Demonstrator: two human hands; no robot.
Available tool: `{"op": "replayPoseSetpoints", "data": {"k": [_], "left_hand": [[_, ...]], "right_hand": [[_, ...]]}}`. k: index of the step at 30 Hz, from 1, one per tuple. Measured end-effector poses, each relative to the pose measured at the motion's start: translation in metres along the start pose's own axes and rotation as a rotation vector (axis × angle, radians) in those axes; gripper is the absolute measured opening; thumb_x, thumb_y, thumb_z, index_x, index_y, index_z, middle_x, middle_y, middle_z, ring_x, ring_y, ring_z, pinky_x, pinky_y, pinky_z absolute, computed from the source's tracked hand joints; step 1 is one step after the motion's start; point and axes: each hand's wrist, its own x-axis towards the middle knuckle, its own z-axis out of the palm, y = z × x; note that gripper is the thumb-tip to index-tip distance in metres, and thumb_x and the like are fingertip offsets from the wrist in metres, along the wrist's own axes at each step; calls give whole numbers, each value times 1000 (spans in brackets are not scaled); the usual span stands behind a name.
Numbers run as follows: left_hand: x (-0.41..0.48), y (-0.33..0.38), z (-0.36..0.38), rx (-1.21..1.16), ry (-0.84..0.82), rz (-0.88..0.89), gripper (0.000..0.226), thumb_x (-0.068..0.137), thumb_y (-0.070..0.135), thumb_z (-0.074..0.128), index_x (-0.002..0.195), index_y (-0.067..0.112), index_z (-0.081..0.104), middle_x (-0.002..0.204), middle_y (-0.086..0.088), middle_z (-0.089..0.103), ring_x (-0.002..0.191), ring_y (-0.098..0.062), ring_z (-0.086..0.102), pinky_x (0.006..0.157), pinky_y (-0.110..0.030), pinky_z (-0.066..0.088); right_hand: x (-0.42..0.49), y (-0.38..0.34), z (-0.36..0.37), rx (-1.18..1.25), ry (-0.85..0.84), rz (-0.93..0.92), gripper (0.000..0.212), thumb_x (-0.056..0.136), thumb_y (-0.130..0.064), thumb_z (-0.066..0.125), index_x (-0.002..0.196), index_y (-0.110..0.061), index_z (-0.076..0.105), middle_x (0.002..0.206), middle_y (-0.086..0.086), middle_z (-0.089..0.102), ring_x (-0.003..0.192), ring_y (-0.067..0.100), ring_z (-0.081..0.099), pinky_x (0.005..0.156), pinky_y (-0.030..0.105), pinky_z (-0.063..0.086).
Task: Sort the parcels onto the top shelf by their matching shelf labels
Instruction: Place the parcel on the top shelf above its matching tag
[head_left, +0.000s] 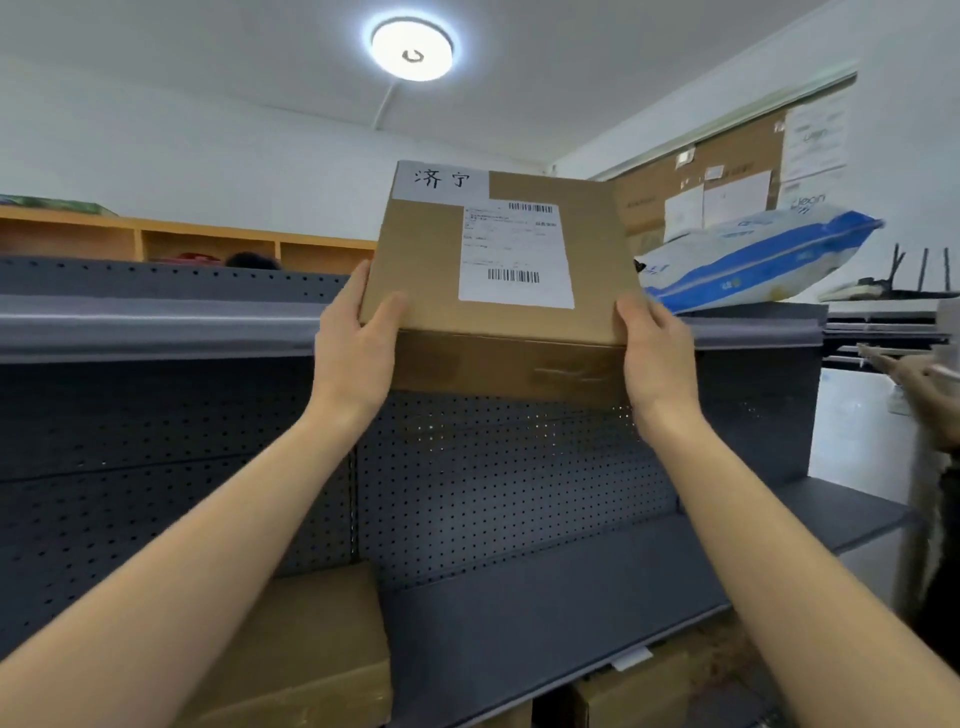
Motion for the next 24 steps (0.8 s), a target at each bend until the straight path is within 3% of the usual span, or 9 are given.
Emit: {"op": "replayPoseSetpoints", "data": {"k": [2, 4, 7, 10, 14, 17, 19, 22, 24], "left_hand": [[29, 8, 6, 75, 14, -36, 21, 101, 23, 46, 115, 17, 59, 98, 14, 61, 82, 4, 53, 63, -5, 40], [59, 11, 12, 134, 34, -94, 19, 99, 26, 45, 100, 11, 57, 83, 8, 53, 72, -6, 47, 61, -21, 35], [96, 10, 19, 215, 29, -185, 25, 96, 33, 45, 88, 11, 54, 79, -1, 50, 71, -16, 45, 62, -32, 33], [121, 4, 22, 263, 33, -271, 27, 94, 35, 46, 75, 16, 49, 76, -3, 47, 70, -19, 44, 65, -34, 32], [141, -8, 21, 280, 20, -364, 27, 94, 41, 48, 88, 15, 51, 84, -4, 52, 74, -20, 51, 69, -33, 39], [149, -17, 22, 310, 11, -384, 31, 95, 40, 46, 102, 10, 50, 84, -5, 52, 74, -20, 52, 66, -31, 41], [152, -23, 23, 348, 5, -384, 33, 92, 43, 45, 93, 10, 52, 80, -4, 53, 80, -25, 56, 74, -34, 45], [156, -36, 23, 380, -4, -410, 32, 88, 43, 45, 81, 13, 51, 81, -6, 56, 92, -31, 60, 94, -44, 48], [156, -40, 24, 411, -15, -426, 33, 92, 42, 44, 83, 11, 50, 84, -7, 55, 94, -33, 59, 93, -42, 50]], "right_hand": [[33, -6, 10, 3, -31, 65, 18, 105, -35, 44, 98, -27, 59, 98, -10, 59, 92, 7, 53, 72, 25, 40], [64, -10, 18, 16, -54, 136, 16, 102, -36, 47, 93, -25, 55, 99, -4, 59, 94, 12, 54, 79, 29, 44], [103, -11, 30, 50, -116, 218, 29, 95, -39, 52, 113, -16, 56, 112, 6, 62, 106, 21, 59, 93, 38, 48], [139, -7, 44, -22, -148, 230, 38, 85, -40, 54, 114, -16, 56, 112, 9, 63, 116, 29, 61, 103, 48, 47], [161, -3, 64, -72, -178, 251, 24, 88, -34, 52, 101, -14, 54, 91, 5, 54, 93, 25, 56, 82, 34, 42], [174, 5, 77, -106, -166, 233, 33, 84, -35, 53, 107, -12, 58, 90, 5, 55, 92, 27, 56, 83, 36, 44], [185, 11, 84, -117, -187, 237, 46, 80, -35, 53, 118, -9, 59, 97, 8, 58, 99, 30, 61, 91, 38, 48], [194, 21, 91, -152, -224, 242, 49, 84, -31, 52, 126, -7, 57, 103, 11, 57, 96, 30, 56, 85, 38, 46], [197, 28, 95, -157, -233, 260, 47, 86, -30, 53, 127, -6, 56, 105, 11, 56, 95, 29, 54, 84, 39, 45]]}}
